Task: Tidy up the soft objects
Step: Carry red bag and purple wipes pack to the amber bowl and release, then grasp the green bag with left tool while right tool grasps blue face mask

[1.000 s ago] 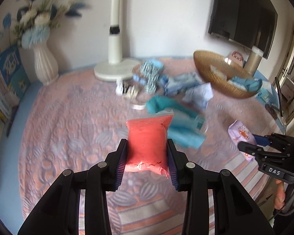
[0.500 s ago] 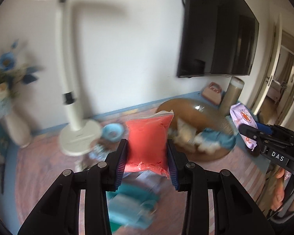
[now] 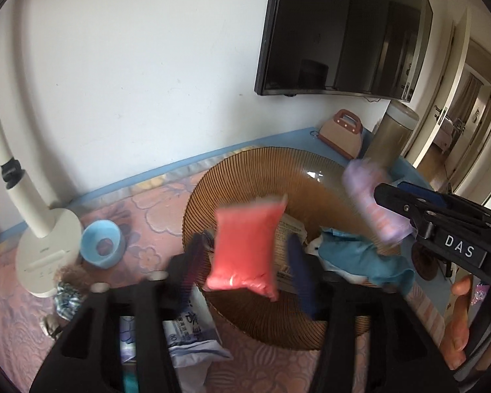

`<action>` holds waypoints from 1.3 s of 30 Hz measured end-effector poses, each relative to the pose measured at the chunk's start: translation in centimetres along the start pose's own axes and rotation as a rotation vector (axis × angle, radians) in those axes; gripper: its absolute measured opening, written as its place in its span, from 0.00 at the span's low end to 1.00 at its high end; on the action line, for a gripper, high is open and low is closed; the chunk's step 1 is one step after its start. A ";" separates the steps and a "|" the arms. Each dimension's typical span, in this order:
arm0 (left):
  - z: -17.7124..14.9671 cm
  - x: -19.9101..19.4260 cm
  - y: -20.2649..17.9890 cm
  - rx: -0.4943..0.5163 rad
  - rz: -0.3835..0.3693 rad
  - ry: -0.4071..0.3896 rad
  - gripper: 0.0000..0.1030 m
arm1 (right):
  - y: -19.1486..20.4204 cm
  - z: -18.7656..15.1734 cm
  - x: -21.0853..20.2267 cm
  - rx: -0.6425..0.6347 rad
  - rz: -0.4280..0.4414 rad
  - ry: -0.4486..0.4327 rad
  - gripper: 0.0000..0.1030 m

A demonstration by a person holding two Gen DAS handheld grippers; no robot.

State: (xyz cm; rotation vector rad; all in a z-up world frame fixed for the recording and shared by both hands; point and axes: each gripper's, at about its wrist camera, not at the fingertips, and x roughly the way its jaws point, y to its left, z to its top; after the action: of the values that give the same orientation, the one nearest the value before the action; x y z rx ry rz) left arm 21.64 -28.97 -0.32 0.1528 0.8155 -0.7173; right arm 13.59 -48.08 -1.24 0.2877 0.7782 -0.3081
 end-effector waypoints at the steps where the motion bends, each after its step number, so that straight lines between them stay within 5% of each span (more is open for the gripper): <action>1: -0.1 0.1 0.1 -0.007 0.000 0.001 0.71 | -0.2 -0.2 -0.2 0.004 0.004 -0.002 0.43; 9: -1.8 -5.8 2.2 -0.017 0.089 -0.082 0.71 | 1.1 -2.4 -4.7 -0.014 0.059 -0.040 0.47; 17: -5.1 -18.0 6.6 -0.056 0.230 -0.197 0.76 | 7.7 -5.4 -11.6 -0.120 0.195 -0.091 0.48; 23: -9.7 -23.7 10.4 -0.131 0.247 -0.201 0.78 | 12.3 -9.6 -12.5 -0.166 0.269 -0.051 0.48; 32: -18.6 -18.9 13.4 -0.196 0.209 -0.058 0.78 | 15.6 -16.1 -7.2 -0.186 0.347 0.167 0.48; 39: -22.1 -15.9 14.3 -0.182 0.175 0.037 0.78 | 17.6 -17.0 -7.2 -0.253 0.348 0.181 0.48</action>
State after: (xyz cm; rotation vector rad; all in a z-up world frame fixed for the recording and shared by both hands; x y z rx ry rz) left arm 9.80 -1.20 -6.20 0.0718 0.8867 -0.4744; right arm 4.50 -24.57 -5.06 0.2089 0.9180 0.1461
